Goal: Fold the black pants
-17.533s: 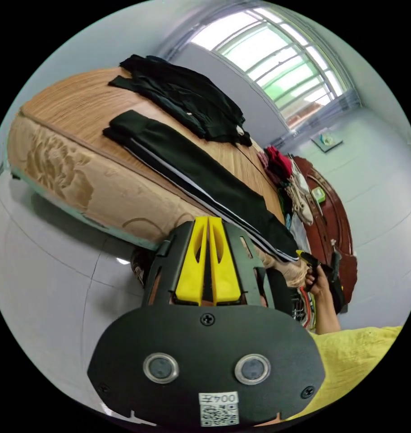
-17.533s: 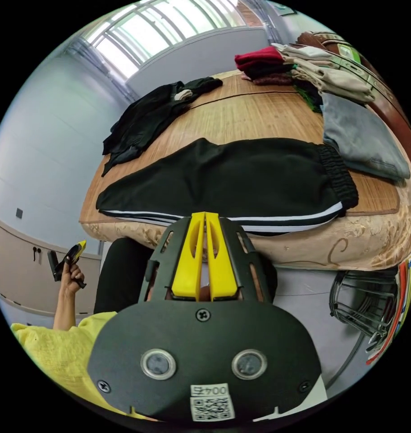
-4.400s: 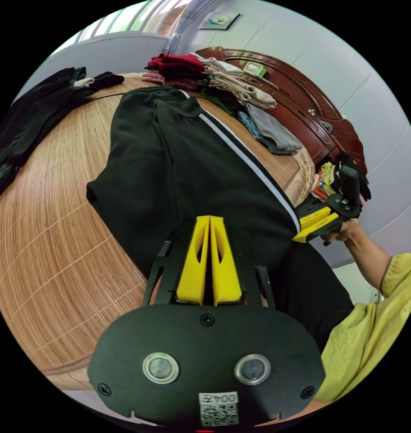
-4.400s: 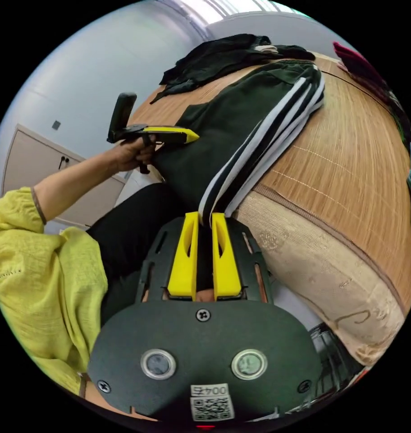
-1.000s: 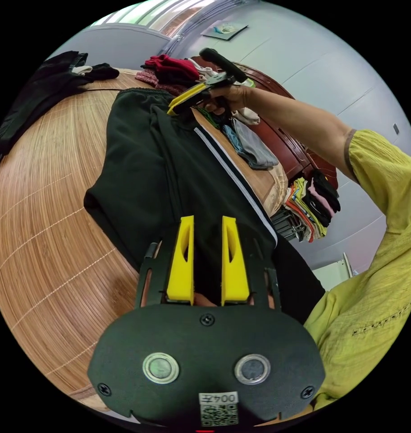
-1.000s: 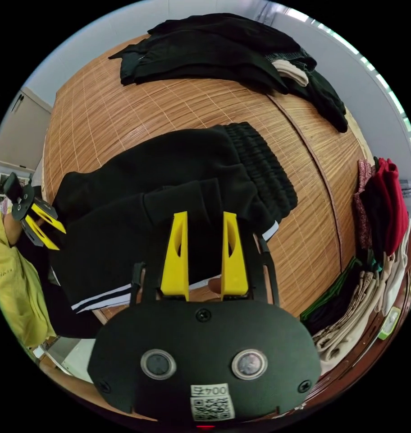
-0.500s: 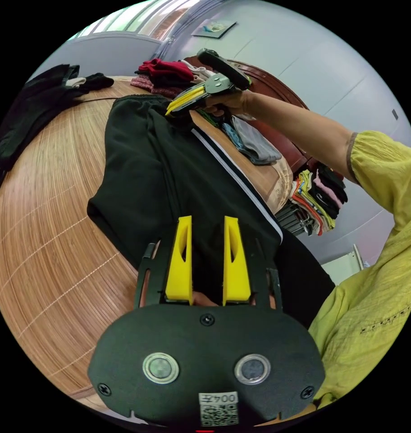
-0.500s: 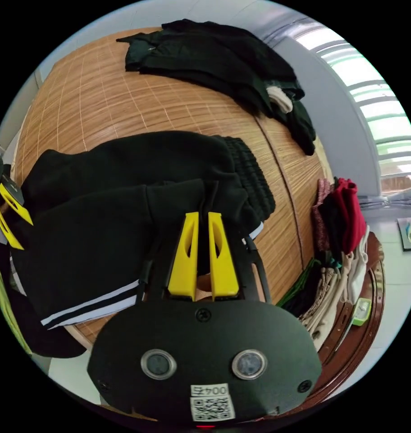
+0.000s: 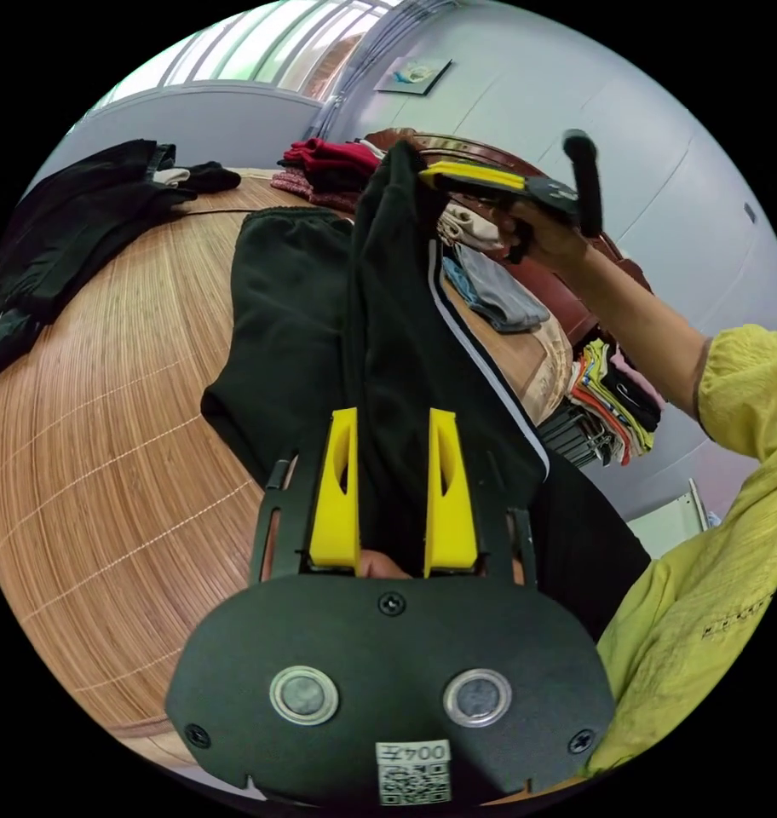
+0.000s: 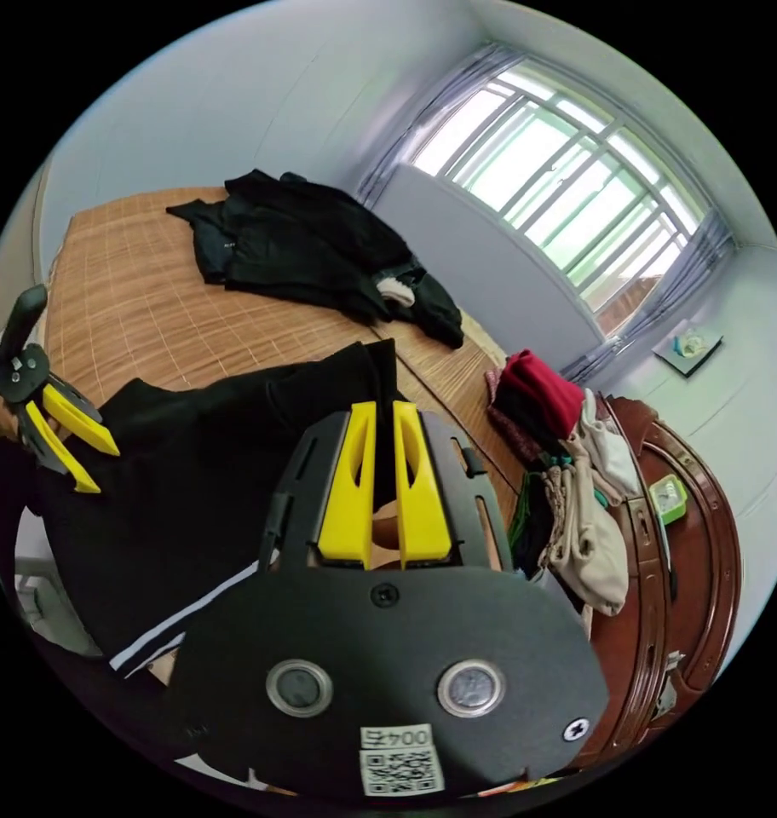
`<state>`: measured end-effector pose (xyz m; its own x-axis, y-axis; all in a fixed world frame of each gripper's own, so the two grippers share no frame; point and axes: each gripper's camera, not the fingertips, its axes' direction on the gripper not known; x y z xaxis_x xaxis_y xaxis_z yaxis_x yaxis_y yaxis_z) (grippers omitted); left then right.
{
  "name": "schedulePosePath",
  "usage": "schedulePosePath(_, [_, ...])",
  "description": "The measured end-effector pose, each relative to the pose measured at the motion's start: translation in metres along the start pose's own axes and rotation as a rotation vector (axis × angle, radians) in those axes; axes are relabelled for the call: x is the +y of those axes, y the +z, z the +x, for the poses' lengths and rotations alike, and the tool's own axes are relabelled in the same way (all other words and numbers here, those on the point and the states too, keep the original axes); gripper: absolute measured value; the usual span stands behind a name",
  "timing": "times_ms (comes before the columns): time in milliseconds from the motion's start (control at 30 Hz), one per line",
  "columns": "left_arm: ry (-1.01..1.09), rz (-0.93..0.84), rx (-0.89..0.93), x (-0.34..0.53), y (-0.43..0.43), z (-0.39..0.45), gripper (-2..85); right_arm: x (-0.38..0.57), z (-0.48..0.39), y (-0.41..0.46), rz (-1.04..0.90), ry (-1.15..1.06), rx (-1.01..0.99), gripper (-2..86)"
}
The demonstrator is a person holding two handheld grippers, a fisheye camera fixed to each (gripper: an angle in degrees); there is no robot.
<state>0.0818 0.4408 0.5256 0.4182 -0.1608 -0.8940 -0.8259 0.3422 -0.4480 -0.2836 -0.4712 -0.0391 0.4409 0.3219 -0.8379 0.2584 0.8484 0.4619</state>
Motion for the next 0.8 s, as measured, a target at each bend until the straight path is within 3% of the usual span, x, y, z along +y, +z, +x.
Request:
schedulePosePath(233, [0.054,-0.050,-0.033,0.003,0.015,0.006,13.0,0.030,-0.014,-0.090,0.164,0.012,0.075,3.9])
schedulePosePath(467, [0.137,-0.063,0.313,0.015,0.013,-0.003,4.9,0.051,-0.001,-0.141,0.279,0.124,0.072,4.0])
schedulePosePath(600, [0.127,-0.078,0.321,0.029,-0.001,0.003,3.1,0.052,0.007,-0.121,0.260,0.150,0.043,3.8])
schedulePosePath(800, [-0.084,-0.052,0.299,0.072,0.014,-0.023,2.1,0.037,0.006,-0.016,0.076,0.161,-0.037,1.5])
